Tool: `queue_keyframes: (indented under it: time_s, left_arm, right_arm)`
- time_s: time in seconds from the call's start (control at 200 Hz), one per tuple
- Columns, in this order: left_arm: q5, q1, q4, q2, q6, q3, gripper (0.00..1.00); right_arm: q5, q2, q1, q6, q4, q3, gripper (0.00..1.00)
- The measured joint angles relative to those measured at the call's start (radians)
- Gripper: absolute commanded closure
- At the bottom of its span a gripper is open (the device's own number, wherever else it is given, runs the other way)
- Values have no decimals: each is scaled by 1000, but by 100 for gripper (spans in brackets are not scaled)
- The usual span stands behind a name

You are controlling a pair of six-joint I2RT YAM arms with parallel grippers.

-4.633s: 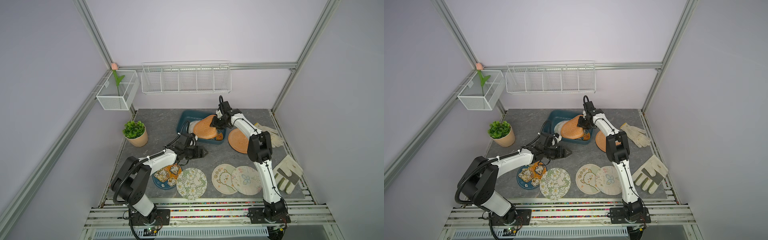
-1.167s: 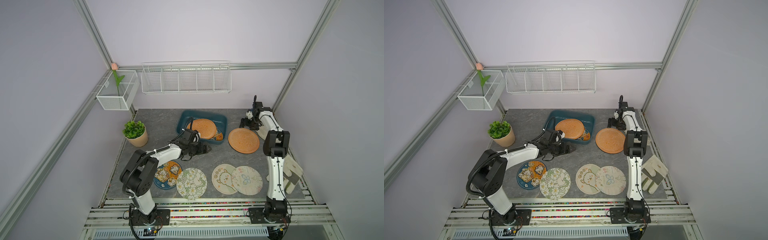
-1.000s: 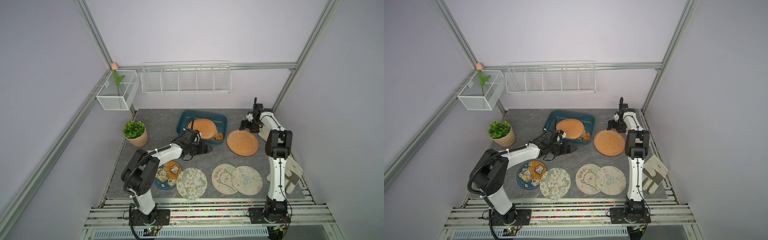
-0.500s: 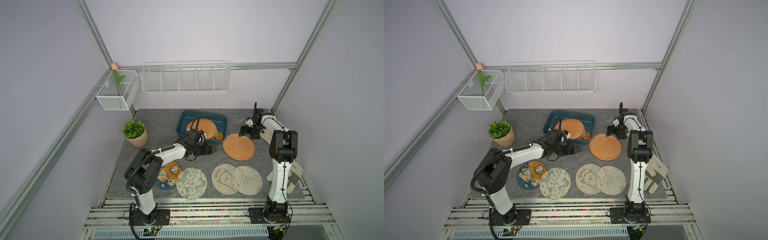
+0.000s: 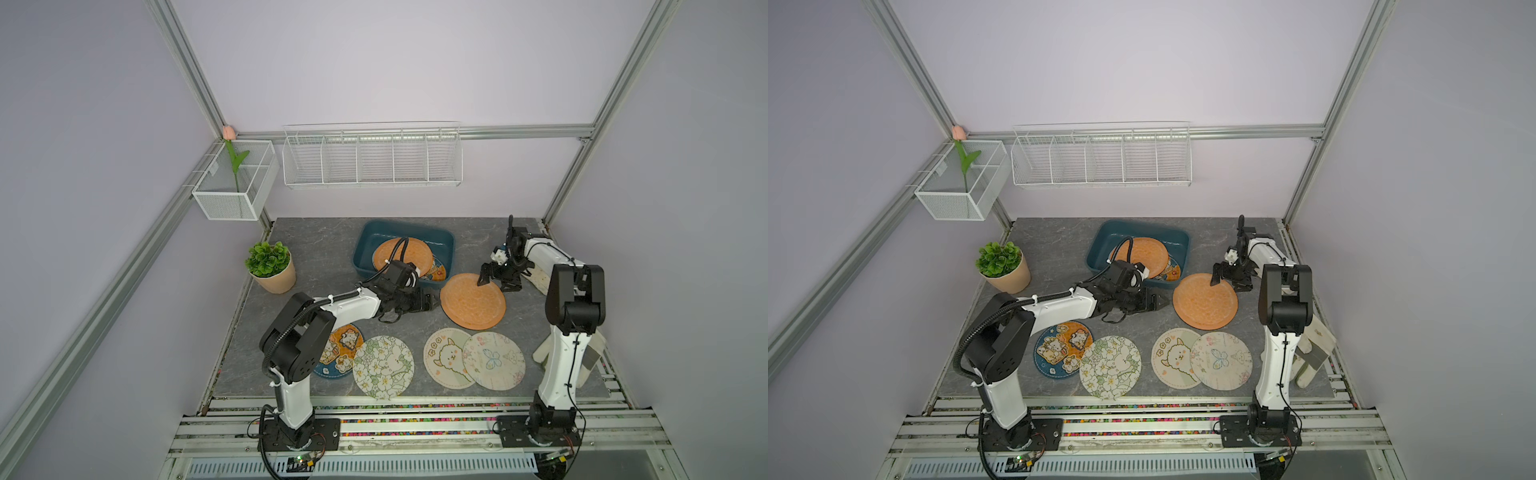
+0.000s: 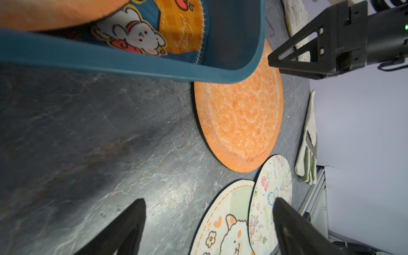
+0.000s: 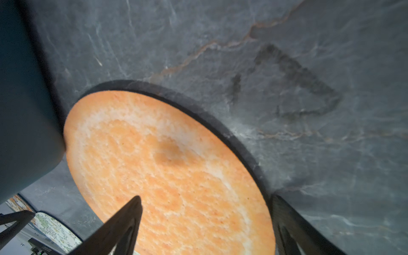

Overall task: Put the coasters into the storage box
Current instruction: Move the coaster to the center of the board.

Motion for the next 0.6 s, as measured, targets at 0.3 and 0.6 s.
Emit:
queue_keyframes:
  time_s: [0.3, 0.6]
  left_arm:
    - [-47, -64, 60, 92, -79, 75, 27]
    - [-148, -109, 95, 159, -224, 87, 34]
  right_arm:
    - [-12, -58, -10, 5, 27, -89, 9]
    - [-37, -91, -31, 4, 48, -133, 9]
